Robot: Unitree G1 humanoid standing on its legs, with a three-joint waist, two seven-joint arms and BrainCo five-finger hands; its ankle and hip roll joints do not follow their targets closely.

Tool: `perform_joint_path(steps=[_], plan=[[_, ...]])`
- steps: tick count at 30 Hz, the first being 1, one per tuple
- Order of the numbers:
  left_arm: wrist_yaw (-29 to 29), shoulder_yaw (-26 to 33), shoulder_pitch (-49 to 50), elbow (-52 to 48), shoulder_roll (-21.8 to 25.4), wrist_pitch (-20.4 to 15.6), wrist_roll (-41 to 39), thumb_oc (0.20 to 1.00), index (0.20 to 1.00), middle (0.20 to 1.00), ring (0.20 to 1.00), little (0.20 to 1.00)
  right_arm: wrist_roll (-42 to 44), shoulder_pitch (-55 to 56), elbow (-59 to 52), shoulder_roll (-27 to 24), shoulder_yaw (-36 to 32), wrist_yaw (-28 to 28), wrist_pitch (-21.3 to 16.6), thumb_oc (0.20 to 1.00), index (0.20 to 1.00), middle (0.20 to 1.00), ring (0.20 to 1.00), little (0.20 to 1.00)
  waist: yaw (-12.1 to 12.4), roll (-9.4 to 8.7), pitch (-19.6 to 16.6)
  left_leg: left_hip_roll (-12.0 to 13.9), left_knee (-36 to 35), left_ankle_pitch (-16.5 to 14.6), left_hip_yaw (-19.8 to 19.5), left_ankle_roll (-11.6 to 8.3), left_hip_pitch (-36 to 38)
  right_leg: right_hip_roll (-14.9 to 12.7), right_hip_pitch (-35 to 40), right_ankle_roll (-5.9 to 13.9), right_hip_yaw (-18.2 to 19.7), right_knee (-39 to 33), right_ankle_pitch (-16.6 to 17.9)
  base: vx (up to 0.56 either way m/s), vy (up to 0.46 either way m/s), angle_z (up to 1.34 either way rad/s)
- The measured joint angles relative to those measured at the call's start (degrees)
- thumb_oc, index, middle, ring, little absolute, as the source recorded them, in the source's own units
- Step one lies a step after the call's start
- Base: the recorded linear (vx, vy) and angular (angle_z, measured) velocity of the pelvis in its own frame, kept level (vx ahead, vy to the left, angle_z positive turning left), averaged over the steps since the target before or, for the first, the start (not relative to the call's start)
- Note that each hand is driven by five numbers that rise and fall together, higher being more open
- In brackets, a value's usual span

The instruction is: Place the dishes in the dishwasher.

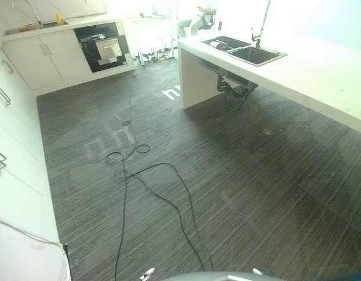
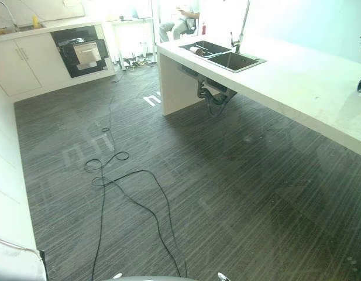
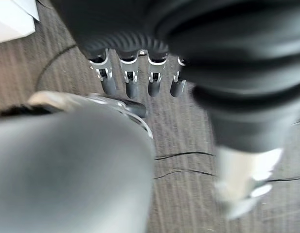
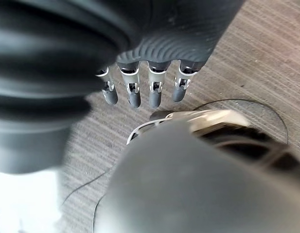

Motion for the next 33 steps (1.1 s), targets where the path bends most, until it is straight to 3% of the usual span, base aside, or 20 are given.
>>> perform_joint_path(steps=[5, 7, 10, 12, 13, 14, 16, 18, 19, 21, 22, 24, 25, 26, 27, 29, 30, 31, 32, 33], plan=[[-0.7, 0.0, 0.3, 0.0, -0.1, -0.3, -1.2, 1.0, 1.0, 1.0, 1.0, 1.0, -0.1, -1.2, -1.6, -0.4, 0.1, 0.2, -1.3, 1.0, 1.0, 1.0, 1.0, 1.0, 1.0, 1.2, 1.8, 0.2, 0.7, 0.2, 0.3, -0.18, 1.1, 0.7, 1.5, 0.22, 0.3, -1.7, -0.3, 0.06, -0.131, -0.04], [0.5, 2.5, 0.1, -0.1, 0.1, -0.3, -2.0, 1.0, 1.0, 1.0, 1.0, 1.0, -0.8, -3.2, -2.7, -0.1, 0.3, 1.5, -1.5, 1.0, 1.0, 1.0, 1.0, 1.0, 1.8, -0.86, 4.0, 0.0, 8.5, 0.6, 0.0, -0.98, -1.8, 0.6, 3.2, -1.04, 2.0, -4.6, -1.4, 0.06, -0.226, -0.14], [2.0, 9.0, 0.4, 0.2, 0.4, -0.3, -3.4, 1.0, 1.0, 1.0, 1.0, 1.0, -1.0, -5.2, -8.9, -0.3, 2.5, 1.3, -2.2, 1.0, 1.0, 1.0, 1.0, 1.0, 3.2, -4.59, 5.9, 0.5, 25.5, 4.4, -1.9, -6.64, -11.2, -0.5, 4.3, -4.94, 3.0, -6.6, -0.4, 0.09, -0.13, -0.08], [2.0, 9.0, 0.5, 0.6, 0.3, -0.3, -3.3, 1.0, 1.0, 1.0, 1.0, 1.0, -0.5, -7.4, -9.5, -0.4, 2.5, 0.5, -3.3, 1.0, 1.0, 1.0, 1.0, 1.0, 3.8, -4.91, 7.3, 2.5, 35.7, 6.3, -3.3, -7.67, -17.6, 0.5, 6.0, -8.0, 2.9, -8.6, -1.7, 0.25, 0.022, 0.16], [2.0, 8.9, 0.5, 0.6, 0.4, -0.2, -3.2, 1.0, 1.0, 1.0, 1.0, 1.0, 0.3, -8.1, -9.5, -0.3, 2.4, -0.1, -3.6, 1.0, 1.0, 1.0, 1.0, 1.0, 4.2, -4.75, 7.8, 3.3, 35.7, 5.9, -2.7, -7.32, -19.3, 0.8, 6.8, -8.52, 2.8, -9.5, -2.2, 0.25, 0.074, 0.29], [1.9, 8.8, 0.7, 0.6, 0.2, 0.0, -2.7, 1.0, 1.0, 1.0, 1.0, 1.0, 0.5, -9.2, -9.5, -0.4, 2.5, -0.7, -3.6, 1.0, 1.0, 1.0, 1.0, 1.0, 4.4, -4.6, 8.2, 4.1, 30.6, 5.9, -0.9, -7.19, -19.6, 1.2, 7.4, -7.59, 2.5, -9.5, -2.5, 0.27, 0.129, 0.29], [1.9, 8.3, 1.5, 0.9, -0.4, 0.6, -0.9, 1.0, 1.0, 1.0, 1.0, 1.0, 1.9, -10.4, -9.4, -0.7, 2.5, -1.7, -4.0, 1.0, 1.0, 1.0, 1.0, 1.0, 4.3, -2.64, 8.3, 6.1, 14.8, 6.9, 2.5, -7.74, -18.1, 2.7, 8.2, -6.27, 1.2, -9.5, -2.8, 0.39, 0.218, 0.22], [2.0, 6.5, 2.8, 2.9, -0.6, 0.8, -0.6, 1.0, 1.0, 1.0, 1.0, 1.0, 2.4, -10.8, -9.0, -0.6, 2.5, -1.9, -4.1, 1.0, 1.0, 1.0, 1.0, 1.0, 4.6, -0.63, 8.3, 7.5, -2.6, 9.3, 3.1, -7.61, -15.2, 4.6, 9.4, -3.95, 0.3, -9.5, -3.4, 0.6, 0.299, -0.07], [2.0, 6.4, 3.1, 4.1, -0.6, 0.9, -0.6, 1.0, 1.0, 1.0, 1.0, 1.0, 2.4, -10.7, -8.7, -0.5, 2.5, -1.9, -4.1, 1.0, 1.0, 1.0, 1.0, 1.0, 4.4, -0.3, 8.5, 8.3, -6.0, 9.5, 2.6, -7.38, -14.5, 5.0, 10.3, -2.8, 0.5, -9.4, -3.3, 0.6, 0.277, -0.18], [2.6, 6.5, 3.3, 6.1, -0.6, 0.4, -0.5, 1.0, 1.0, 1.0, 1.0, 1.0, 2.3, -9.5, -6.4, -0.7, 2.8, -2.3, -4.6, 1.0, 1.0, 1.0, 1.0, 1.0, 4.5, -0.71, 8.4, 8.9, -6.0, 10.6, -5.4, -7.8, -15.8, 5.8, 12.1, -2.03, 4.3, -9.4, -3.9, 0.51, 0.247, -0.09], [2.7, 6.9, 3.4, 6.3, -0.9, 0.2, -0.5, 1.0, 1.0, 1.0, 1.0, 1.0, 2.3, -8.7, -5.3, -0.9, 2.8, -2.5, -4.6, 1.0, 1.0, 1.0, 1.0, 1.0, 4.4, -1.21, 8.4, 9.1, -5.7, 10.6, -5.3, -7.73, -16.1, 5.6, 13.6, -0.84, 7.7, -9.1, -4.0, 0.58, 0.3, -0.1], [2.7, 7.2, 3.2, 6.2, -1.0, 0.0, -0.5, 1.0, 1.0, 1.0, 1.0, 1.0, 2.1, -8.5, -3.2, -1.2, 2.6, -2.5, -4.6, 1.0, 1.0, 1.0, 1.0, 1.0, 4.4, -1.73, 8.4, 8.8, -5.6, 10.6, -0.9, -7.25, -16.1, 4.2, 15.5, 1.0, 8.3, -9.1, -5.6, 0.52, 0.275, -0.21], [2.7, 6.8, 2.8, 6.1, -1.0, -0.3, -0.3, 1.0, 1.0, 1.0, 1.0, 1.0, 1.2, -8.6, -0.8, -1.3, 2.3, -2.5, -4.5, 1.0, 1.0, 1.0, 1.0, 1.0, 4.3, -2.05, 8.2, 7.9, -5.9, 11.4, 3.0, -6.07, -15.3, 2.8, 17.8, 2.08, 8.7, -9.0, -6.7, 0.57, 0.299, -0.36], [2.8, 6.8, 2.6, 6.0, -0.7, -0.5, 0.4, 1.0, 1.0, 1.0, 1.0, 1.0, 0.9, -7.8, 0.3, -1.5, 1.7, -2.5, -4.4, 1.0, 1.0, 1.0, 1.0, 1.0, 4.0, -2.1, 8.1, 6.1, -5.5, 12.3, 4.6, -4.63, -13.9, 1.7, 19.3, 2.89, 8.8, -9.0, -7.7, 0.68, 0.365, -0.36], [2.8, 6.9, 2.4, 5.2, -0.3, -0.5, 1.0, 1.0, 1.0, 1.0, 1.0, 1.0, 0.0, -5.5, 0.3, -1.4, -0.4, -2.5, -4.6, 1.0, 1.0, 1.0, 1.0, 1.0, 4.2, -2.6, 8.0, 3.7, -5.5, 13.9, 5.3, -0.98, -12.0, -0.1, 21.3, 3.8, 8.9, -8.2, -9.1, 0.52, 0.304, -0.39], [3.2, 6.5, 1.4, 2.4, 0.2, -0.7, 1.1, 1.0, 1.0, 1.0, 1.0, 1.0, -0.5, -4.8, 2.1, -0.8, -0.9, -2.6, -4.0, 1.0, 1.0, 1.0, 1.0, 1.0, 3.8, -3.25, 7.9, 2.1, -5.8, 16.0, 5.5, 0.15, -8.7, -2.6, 19.6, 4.83, 8.3, 1.1, -10.8, 0.46, 0.276, -0.29], [3.0, 6.4, 0.1, 0.9, 0.5, -1.0, 1.1, 1.0, 1.0, 1.0, 1.0, 1.0, -1.3, -3.7, 2.6, -0.5, -1.0, -2.5, -3.2, 1.0, 1.0, 1.0, 1.0, 1.0, 3.6, -3.19, 7.9, 1.8, -5.8, 15.1, 5.7, 1.29, -7.0, -3.9, 17.6, 6.07, 7.5, 7.4, -9.8, 0.27, 0.166, -0.01], [2.3, 3.6, -2.0, -2.8, 2.6, -2.0, 1.2, 1.0, 1.0, 1.0, 1.0, 1.0, -3.5, -1.1, 2.7, 0.8, -1.0, -2.3, -2.0, 1.0, 1.0, 1.0, 1.0, 1.0, 2.3, -3.39, 7.2, 0.5, -5.8, 12.3, 5.8, 3.46, -4.0, -7.0, 12.5, 9.89, 5.6, 22.8, -6.2, 0.42, 0.311, 0.1], [1.9, 1.9, -3.5, -4.3, 3.5, -2.7, 1.2, 1.0, 1.0, 1.0, 1.0, 1.0, -3.9, 0.1, 2.6, 1.6, -1.0, -2.2, -1.8, 1.0, 1.0, 1.0, 1.0, 1.0, 1.9, -4.12, 6.4, -0.4, -5.5, 11.6, 6.0, 3.36, -3.1, -8.9, 9.5, 11.3, 5.8, 29.3, -5.9, 0.47, 0.358, 0.18], [1.5, 1.8, -5.5, -5.3, 4.2, -3.3, 0.9, 1.0, 1.0, 1.0, 1.0, 1.0, -4.2, 1.4, 2.1, 2.2, -1.0, -2.2, -1.5, 1.0, 1.0, 1.0, 1.0, 1.0, 1.3, -4.8, 6.0, -1.5, -5.3, 8.9, 6.0, 3.84, -2.1, -9.3, 7.0, 11.51, 6.5, 32.7, -3.6, 0.53, 0.389, -0.07]])
